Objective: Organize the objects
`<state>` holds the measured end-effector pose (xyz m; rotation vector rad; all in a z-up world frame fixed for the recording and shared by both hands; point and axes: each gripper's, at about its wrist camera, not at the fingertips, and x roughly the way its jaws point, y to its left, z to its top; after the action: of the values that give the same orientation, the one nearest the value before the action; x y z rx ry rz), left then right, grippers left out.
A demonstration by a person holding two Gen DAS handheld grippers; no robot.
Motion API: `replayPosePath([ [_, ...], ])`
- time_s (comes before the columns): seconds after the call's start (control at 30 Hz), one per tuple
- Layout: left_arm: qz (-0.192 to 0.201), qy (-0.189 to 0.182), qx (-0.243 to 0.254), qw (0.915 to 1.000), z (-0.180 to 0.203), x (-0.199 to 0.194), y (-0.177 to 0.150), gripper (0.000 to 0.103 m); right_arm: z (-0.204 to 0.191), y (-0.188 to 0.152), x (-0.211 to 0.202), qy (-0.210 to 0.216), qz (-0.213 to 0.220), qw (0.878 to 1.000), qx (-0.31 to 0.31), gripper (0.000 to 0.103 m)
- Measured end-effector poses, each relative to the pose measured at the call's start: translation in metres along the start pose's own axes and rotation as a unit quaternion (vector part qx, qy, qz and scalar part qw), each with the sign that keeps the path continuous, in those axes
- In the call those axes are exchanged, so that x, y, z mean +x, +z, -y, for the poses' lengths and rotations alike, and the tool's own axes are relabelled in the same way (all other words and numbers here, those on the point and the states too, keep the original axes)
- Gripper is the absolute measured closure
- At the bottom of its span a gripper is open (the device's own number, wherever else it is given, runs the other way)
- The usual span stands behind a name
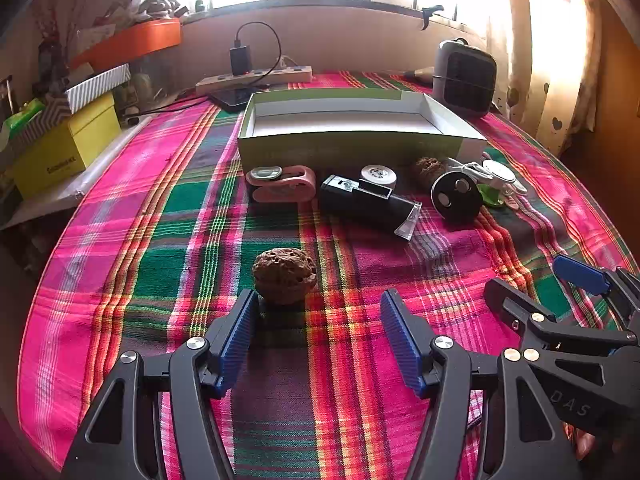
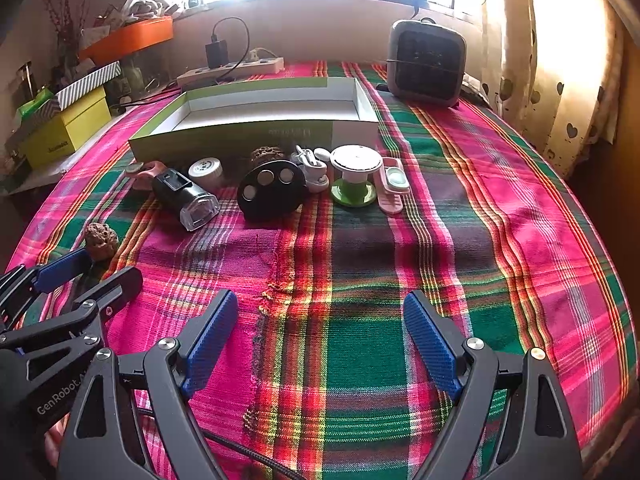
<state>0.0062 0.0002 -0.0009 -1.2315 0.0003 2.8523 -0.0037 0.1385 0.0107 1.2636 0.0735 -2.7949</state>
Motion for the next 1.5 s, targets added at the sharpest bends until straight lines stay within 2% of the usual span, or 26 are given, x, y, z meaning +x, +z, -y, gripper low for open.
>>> replayPosePath([
  [0.83, -0.002, -0.005, 0.003, 1.0, -0.003, 0.002, 0.002, 0.041, 0.001, 0.0, 0.001, 0.004, 0.001, 1.0, -0.002, 0.018],
  [1.17, 0.003, -0.046, 0.018, 0.9988, -0.016, -0.001, 0.003, 0.041, 0.002, 0.0, 0.001, 0.011, 0.003, 1.0, -0.007, 0.018],
  [1.5, 0.002, -0.042, 0.015, 0.999, -0.015, -0.001, 0.001, 0.044, 0.002, 0.0, 0.0, 0.011, 0.003, 1.0, -0.008, 0.018],
])
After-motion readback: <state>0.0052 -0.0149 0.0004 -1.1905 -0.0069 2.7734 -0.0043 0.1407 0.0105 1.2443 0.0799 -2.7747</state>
